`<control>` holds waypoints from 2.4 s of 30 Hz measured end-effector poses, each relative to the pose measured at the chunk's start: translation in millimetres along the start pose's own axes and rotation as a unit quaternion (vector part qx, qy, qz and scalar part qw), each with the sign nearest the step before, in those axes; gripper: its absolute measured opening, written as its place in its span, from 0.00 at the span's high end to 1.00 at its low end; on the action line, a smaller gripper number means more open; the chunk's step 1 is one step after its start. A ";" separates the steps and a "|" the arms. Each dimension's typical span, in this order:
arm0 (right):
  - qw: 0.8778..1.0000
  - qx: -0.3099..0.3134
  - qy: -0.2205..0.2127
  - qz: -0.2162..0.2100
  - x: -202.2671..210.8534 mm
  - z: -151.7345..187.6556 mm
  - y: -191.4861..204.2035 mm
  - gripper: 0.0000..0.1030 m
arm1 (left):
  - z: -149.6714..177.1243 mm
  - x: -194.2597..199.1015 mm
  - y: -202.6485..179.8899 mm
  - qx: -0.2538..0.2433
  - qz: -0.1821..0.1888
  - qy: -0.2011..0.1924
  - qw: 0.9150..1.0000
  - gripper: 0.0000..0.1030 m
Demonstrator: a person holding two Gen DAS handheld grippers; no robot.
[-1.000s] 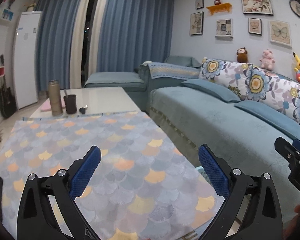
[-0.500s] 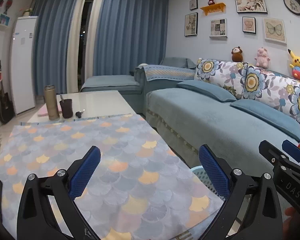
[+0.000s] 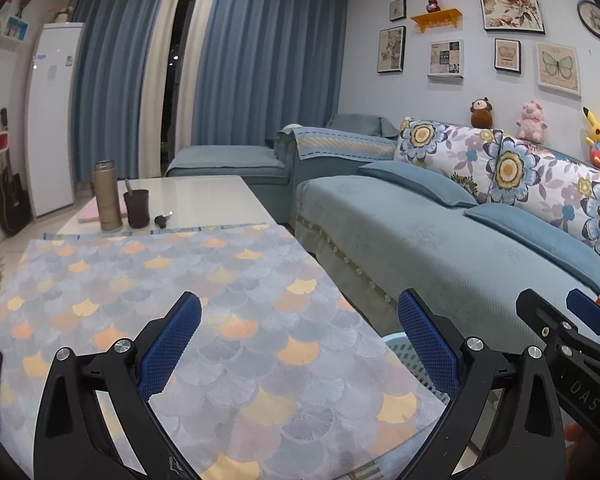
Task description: Collect trash
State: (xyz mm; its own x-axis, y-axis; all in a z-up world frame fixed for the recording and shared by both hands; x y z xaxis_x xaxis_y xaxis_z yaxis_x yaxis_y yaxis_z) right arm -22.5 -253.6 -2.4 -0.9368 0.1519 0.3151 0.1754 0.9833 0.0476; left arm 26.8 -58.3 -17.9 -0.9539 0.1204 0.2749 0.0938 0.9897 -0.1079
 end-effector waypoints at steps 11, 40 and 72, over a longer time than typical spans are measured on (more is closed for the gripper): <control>1.000 0.004 -0.004 0.000 4.3 0.3 3.4 0.19 | 2.4 -1.5 1.3 0.016 0.003 0.008 1.000 0.07; 1.000 -0.011 0.007 -0.005 -1.8 3.2 -2.7 0.17 | 3.0 -0.8 1.3 0.021 0.002 0.009 1.000 0.07; 1.000 -0.023 0.019 -0.007 -7.3 5.8 -8.2 0.15 | 1.0 6.9 0.4 0.000 -0.035 -0.006 0.999 0.07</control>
State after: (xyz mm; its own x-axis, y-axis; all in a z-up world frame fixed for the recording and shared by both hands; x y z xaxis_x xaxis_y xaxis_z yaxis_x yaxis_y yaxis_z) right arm -18.8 -262.2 -10.7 -0.9275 0.1328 0.3493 0.1762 0.9797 0.0953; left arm 20.0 -57.2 -17.0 -0.9614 0.0500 0.2706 0.0269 0.9957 -0.0885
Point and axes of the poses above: each gripper's, at about its wrist camera, not at the fingertips, and x roughly against the way its jaws point, y to its left, z to its underside, the point moved 5 cm from there along -x, roughly the way its jaws point, and after that the axes turned 6 degrees about -y, right-handed, at the moved point
